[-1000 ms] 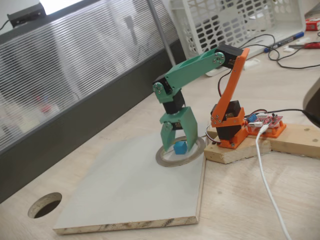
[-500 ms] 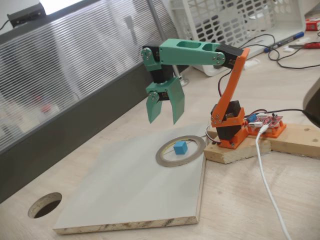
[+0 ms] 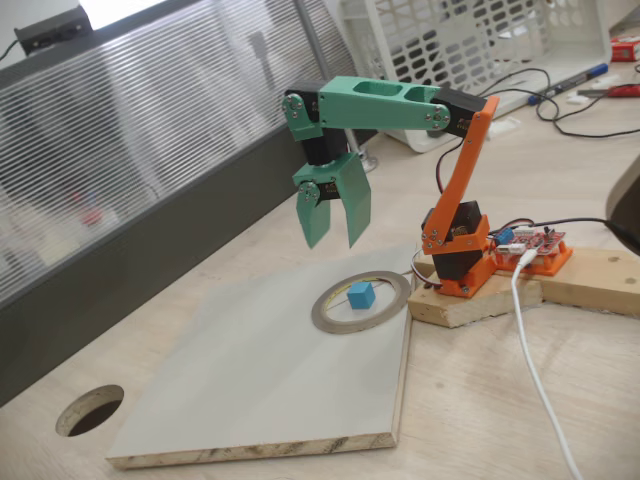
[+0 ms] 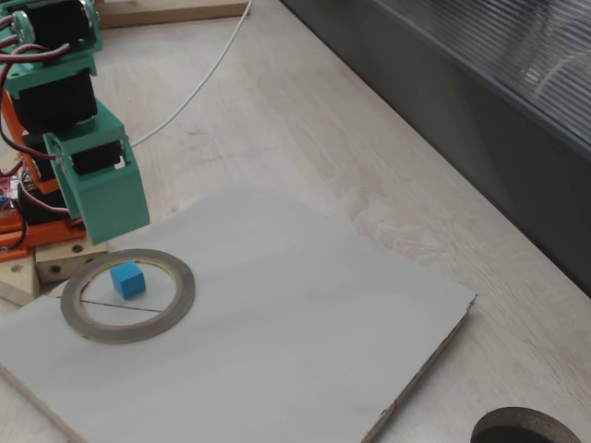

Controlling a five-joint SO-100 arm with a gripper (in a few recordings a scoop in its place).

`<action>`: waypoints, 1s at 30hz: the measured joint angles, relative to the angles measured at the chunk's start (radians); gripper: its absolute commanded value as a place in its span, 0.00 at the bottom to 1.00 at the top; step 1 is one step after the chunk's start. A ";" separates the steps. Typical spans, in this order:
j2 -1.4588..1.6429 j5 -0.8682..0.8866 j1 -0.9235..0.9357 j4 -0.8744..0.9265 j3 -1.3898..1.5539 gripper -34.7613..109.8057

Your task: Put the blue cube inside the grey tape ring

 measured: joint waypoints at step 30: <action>0.006 0.000 0.006 0.029 -0.008 0.25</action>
